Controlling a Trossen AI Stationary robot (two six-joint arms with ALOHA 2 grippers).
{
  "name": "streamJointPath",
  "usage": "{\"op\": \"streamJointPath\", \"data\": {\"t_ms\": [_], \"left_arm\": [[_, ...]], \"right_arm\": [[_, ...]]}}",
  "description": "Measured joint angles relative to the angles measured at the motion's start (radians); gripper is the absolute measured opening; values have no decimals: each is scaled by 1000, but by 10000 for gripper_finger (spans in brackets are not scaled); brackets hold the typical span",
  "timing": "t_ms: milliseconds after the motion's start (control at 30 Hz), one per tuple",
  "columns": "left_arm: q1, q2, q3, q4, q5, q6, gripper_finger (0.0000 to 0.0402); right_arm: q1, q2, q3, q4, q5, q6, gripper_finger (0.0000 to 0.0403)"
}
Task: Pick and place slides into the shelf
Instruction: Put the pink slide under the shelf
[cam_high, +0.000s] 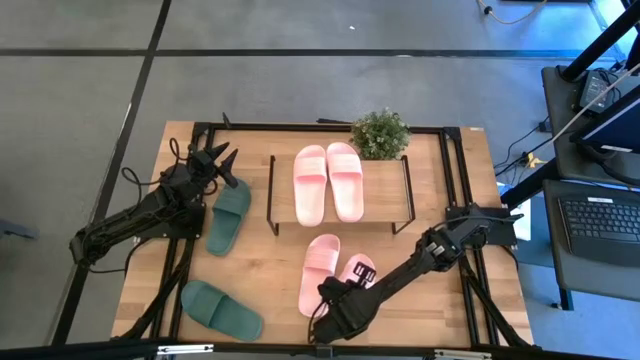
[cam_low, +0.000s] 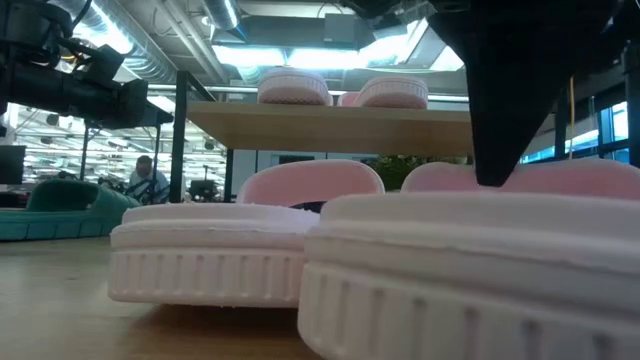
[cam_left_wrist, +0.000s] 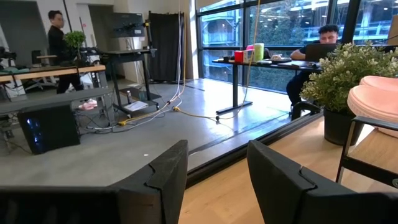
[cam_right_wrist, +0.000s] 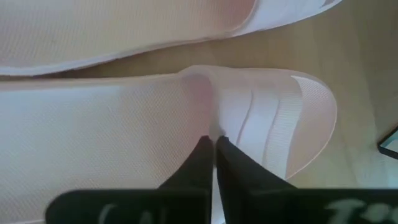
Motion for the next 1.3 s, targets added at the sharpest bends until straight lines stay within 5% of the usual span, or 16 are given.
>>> {"op": "streamJointPath", "data": {"t_ms": [267,467,633,833,1300], "left_arm": [[0,0,0,0,0,0,159],[0,0,0,0,0,0,159],[0,0,0,-1,0,0,159],[0,0,0,-1,0,0,159],[0,0,0,-5,0,-1,159]], "right_arm": [[39,-44,-1,0,13,20,5],[95,-98,-1,0,142,65,2],[119,-97,-7,-1,171,-110,2],[119,-91,-107,1,131,-239,2],[132,-174,-306,0,187,-225,1]]}}
